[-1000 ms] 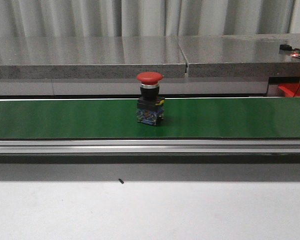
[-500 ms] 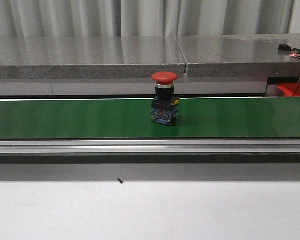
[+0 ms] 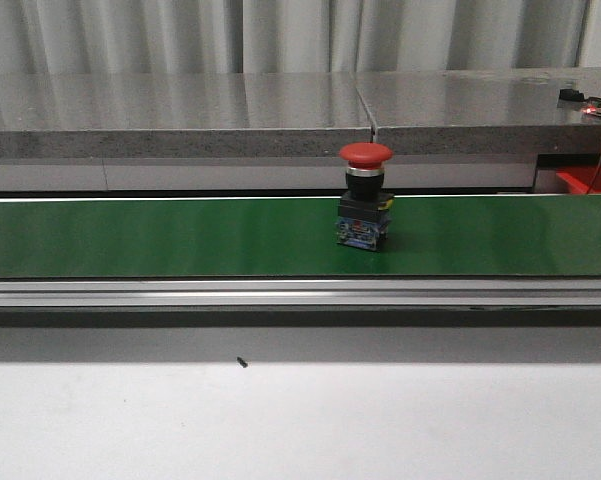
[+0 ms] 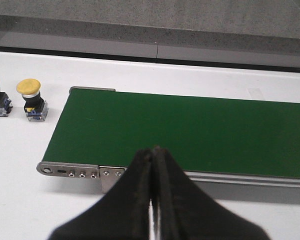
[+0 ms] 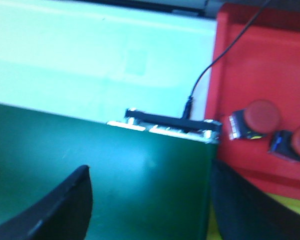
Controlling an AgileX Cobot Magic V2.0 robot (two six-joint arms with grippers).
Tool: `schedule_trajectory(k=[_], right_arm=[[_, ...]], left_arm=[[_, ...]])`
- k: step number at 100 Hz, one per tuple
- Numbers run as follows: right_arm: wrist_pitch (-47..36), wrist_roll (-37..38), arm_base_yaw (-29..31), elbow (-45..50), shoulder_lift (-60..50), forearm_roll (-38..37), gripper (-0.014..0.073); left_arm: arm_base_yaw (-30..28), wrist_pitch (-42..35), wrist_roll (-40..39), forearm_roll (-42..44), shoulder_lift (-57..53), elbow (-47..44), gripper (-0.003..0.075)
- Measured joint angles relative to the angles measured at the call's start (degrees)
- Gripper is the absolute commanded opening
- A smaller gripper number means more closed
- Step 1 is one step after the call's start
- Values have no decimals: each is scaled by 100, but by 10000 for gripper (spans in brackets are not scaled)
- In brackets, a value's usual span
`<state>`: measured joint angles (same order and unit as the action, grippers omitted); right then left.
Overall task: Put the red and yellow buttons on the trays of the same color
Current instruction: 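Lower the right gripper onto the second red button on the belt, grasp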
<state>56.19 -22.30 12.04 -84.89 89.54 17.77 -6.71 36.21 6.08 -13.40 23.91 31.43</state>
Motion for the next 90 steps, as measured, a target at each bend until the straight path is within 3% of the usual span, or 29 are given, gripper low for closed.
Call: schedule_trajectory(k=[26,51,90], right_arm=[[2,-14,-1228,1219,-612,-216,506],[-175,-14,-2339,1504,-596,-560,506],[-612,-14,-3043,1239,252,-651,506]], left_arm=[[0,0,0,0,0,0,-20],[0,0,0,-9,0,0,-20],[0,0,0,-9,0,0,-20]])
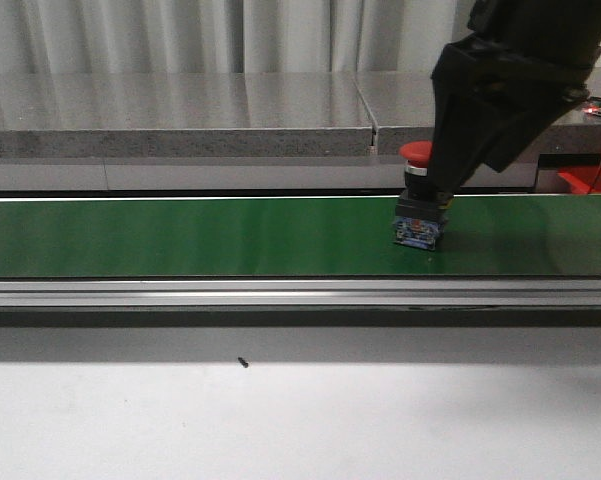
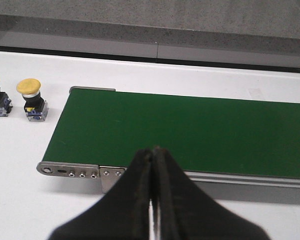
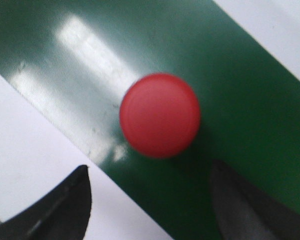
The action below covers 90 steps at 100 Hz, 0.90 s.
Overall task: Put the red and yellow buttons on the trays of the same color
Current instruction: 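Lower the right gripper onto the second red button on the belt, grasp, then carry the second red button into the red tray, open right gripper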
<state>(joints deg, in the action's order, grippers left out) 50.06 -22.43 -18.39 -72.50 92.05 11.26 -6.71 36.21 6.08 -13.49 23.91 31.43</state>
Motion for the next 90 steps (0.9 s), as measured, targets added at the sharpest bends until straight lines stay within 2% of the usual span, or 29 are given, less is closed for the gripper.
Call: schedule_trajectory(k=[22,27,39,44,69,90], right_arm=[[-52,10,-13,-619,490,-21,481],[11,31,-13,-749,613,-21,425],[263,158,-13,-917,783,-34,212],[325,241,-13,-942,809,-61,170],[723,513,150,-1130,834,-71,165],[1138,557,707,-1869,864,73,165]], left_arm=[[0,0,0,0,0,0,-20],[0,0,0,0,0,0,-20],[0,0,0,0,0,0,-20],[0,0,0,0,0,0,-20],[0,0,0,0,0,0,-20],[0,0,0,0,0,0,-20]])
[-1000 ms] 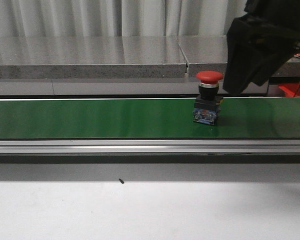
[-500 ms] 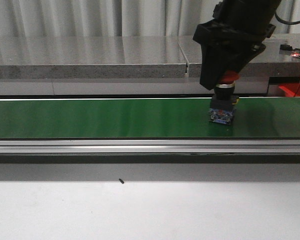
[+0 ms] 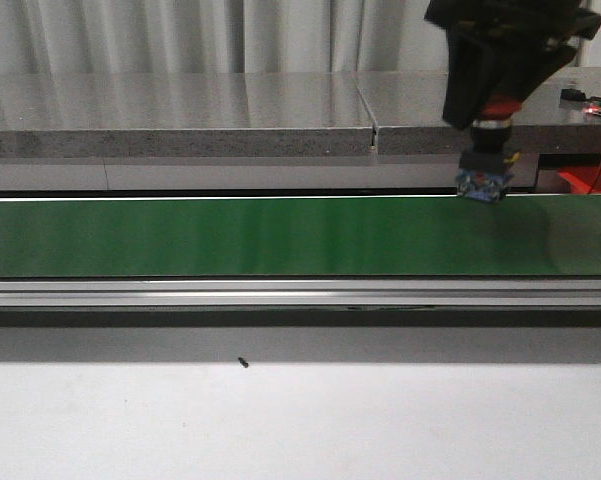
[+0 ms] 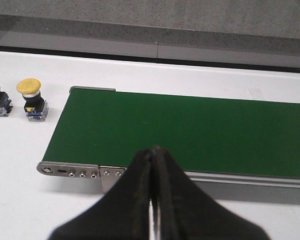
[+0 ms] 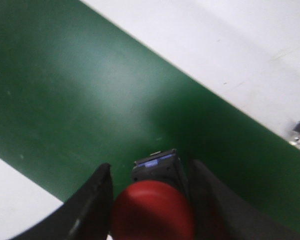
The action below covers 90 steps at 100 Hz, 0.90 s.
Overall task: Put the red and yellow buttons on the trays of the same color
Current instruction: 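Carry the second red button into the red tray, open right gripper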
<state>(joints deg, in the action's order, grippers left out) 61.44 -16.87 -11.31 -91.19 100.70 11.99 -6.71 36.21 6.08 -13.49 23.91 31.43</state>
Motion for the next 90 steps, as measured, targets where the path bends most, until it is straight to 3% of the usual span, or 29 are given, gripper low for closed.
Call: schedule_trajectory(k=[25,50,69,90], right_arm=[[392,-113,1246,-1033,73,387,165],[540,-254,2612,-2222,891,838,165],[612,-254,3072,-3188,1854,873,165],[582,-254,3163,-3782,2735,885,165]], left_arm=[[0,0,0,0,0,0,-20],[0,0,0,0,0,0,-20],[0,0,0,0,0,0,-20],[0,0,0,0,0,0,-20]])
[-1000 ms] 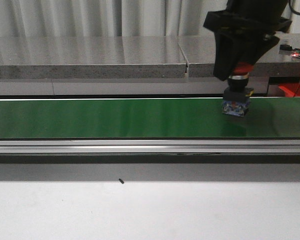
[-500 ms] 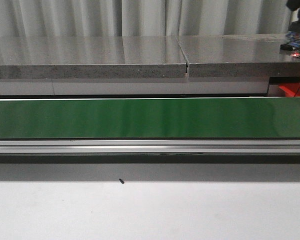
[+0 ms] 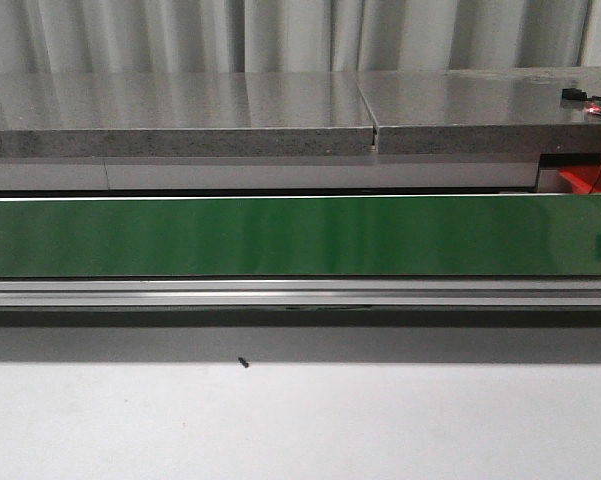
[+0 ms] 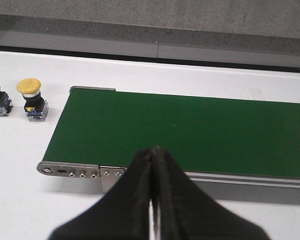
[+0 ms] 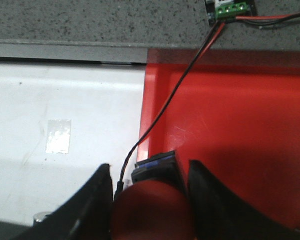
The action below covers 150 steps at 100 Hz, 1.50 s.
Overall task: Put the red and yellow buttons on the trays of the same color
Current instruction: 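Carry the second red button into the red tray, open right gripper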
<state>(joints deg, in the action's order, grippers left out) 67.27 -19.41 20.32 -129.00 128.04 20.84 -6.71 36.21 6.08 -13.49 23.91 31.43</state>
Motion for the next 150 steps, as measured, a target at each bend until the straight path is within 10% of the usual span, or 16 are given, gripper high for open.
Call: schedule_trajectory(k=[52,81,150], right_arm=[[-423,-8,0,-73,995,39,171],[-467,-13,0,-248,998,39,543],[-51,-240,-945,-492,-817,259,540]], left_arm=[[0,0,0,0,0,0,-20],[0,0,0,0,0,0,-20],[0,0,0,0,0,0,-20]])
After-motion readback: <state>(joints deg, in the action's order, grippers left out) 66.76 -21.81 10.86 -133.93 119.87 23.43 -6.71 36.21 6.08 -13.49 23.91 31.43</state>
